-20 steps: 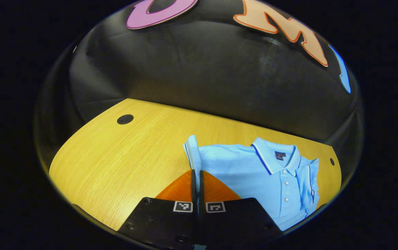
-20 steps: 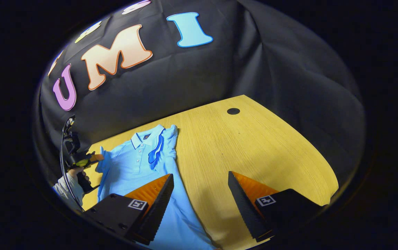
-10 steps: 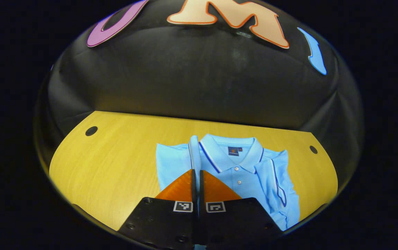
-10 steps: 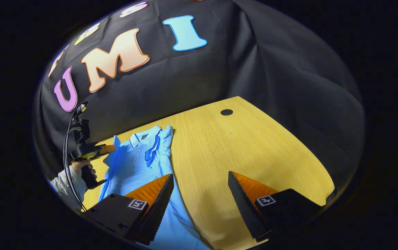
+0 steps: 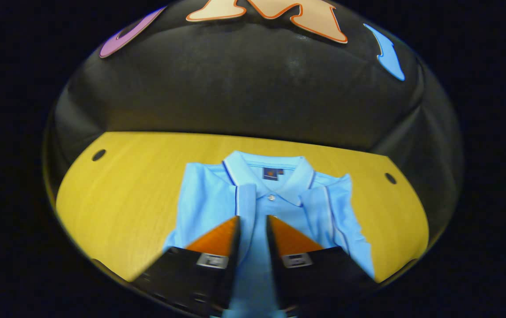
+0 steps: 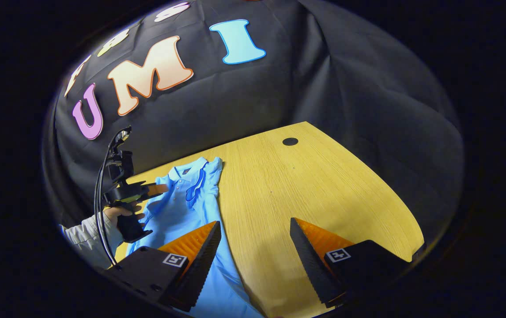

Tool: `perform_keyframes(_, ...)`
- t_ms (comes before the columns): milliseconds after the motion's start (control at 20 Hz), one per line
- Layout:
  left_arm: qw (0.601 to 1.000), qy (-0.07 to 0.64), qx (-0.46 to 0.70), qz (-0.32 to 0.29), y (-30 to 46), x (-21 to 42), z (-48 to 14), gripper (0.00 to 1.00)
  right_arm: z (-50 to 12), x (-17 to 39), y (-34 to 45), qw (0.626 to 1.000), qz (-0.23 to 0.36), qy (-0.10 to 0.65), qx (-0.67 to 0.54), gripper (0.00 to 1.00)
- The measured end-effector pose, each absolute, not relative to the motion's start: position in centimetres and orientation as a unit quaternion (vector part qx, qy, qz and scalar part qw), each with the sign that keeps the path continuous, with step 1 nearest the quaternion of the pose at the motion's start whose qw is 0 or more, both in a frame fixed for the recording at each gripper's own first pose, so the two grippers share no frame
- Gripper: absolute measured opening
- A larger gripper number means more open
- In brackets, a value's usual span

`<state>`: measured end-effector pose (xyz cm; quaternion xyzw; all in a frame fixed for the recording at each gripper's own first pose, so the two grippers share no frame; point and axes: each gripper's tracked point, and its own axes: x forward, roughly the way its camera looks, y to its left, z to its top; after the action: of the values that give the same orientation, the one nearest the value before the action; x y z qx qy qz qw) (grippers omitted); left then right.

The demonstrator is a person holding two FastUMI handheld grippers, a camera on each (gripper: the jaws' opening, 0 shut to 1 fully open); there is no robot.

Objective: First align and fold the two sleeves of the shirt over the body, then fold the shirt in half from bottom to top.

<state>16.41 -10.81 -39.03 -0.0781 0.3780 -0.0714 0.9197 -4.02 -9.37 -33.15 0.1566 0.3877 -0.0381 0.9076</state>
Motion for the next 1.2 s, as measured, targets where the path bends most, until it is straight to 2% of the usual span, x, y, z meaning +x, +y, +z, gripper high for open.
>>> perform_keyframes(100,0.930,0.356,-0.068,-0.069,-10.0,16.0,-36.9,0.96,-32.7,-4.1,-9.2,0.910,-0.030,0.384,0.157,0.98)
perform_keyframes(150,0.934,0.344,-0.065,-0.069,-9.6,15.5,-35.6,0.93,-32.4,-4.0,-9.1,0.911,-0.025,0.381,0.158,0.98)
perform_keyframes(200,0.938,0.334,-0.063,-0.074,-9.4,14.8,-34.5,0.96,-32.2,-4.1,-8.8,0.912,-0.020,0.378,0.158,0.98)
perform_keyframes(500,0.952,0.295,-0.022,-0.085,-6.0,9.2,-29.1,0.96,-31.2,-5.2,-7.7,0.919,0.012,0.367,0.146,0.98)
perform_keyframes(850,0.949,0.309,-0.023,-0.063,-2.0,1.0,-27.6,0.96,-30.7,-8.1,-5.8,0.924,0.054,0.363,0.106,0.98)
perform_keyframes(1200,0.930,0.364,-0.003,-0.061,0.4,-8.1,-29.8,0.96,-31.3,-13.1,-3.7,0.914,0.088,0.389,0.068,0.98)
